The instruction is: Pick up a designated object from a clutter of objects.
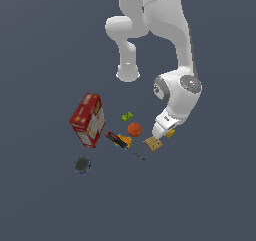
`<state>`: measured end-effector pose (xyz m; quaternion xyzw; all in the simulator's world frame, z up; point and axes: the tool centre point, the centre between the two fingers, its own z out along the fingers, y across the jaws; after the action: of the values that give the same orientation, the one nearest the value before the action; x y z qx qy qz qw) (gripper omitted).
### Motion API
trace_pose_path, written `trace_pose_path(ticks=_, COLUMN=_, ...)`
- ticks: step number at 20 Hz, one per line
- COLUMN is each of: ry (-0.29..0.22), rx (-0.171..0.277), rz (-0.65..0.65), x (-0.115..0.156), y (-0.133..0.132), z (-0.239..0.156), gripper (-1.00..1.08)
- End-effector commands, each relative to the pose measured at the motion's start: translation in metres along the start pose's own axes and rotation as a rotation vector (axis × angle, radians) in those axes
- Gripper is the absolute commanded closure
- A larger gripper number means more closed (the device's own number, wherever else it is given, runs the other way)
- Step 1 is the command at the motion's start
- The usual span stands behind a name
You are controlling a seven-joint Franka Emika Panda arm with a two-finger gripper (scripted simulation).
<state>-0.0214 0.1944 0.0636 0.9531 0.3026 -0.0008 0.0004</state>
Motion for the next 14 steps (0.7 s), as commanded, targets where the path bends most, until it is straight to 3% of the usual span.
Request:
trace_pose_path(ticks=1, ry=0.001, rx=-0.001, rz=0.000, x=-0.006, y=0.009, z=-0.017, gripper=1.08)
trace_pose_path(ticks=14, ry=0.003, rx=0.003, rz=-0.001, x=-0.050, y=0.076, z=-0.145, gripper=1.08)
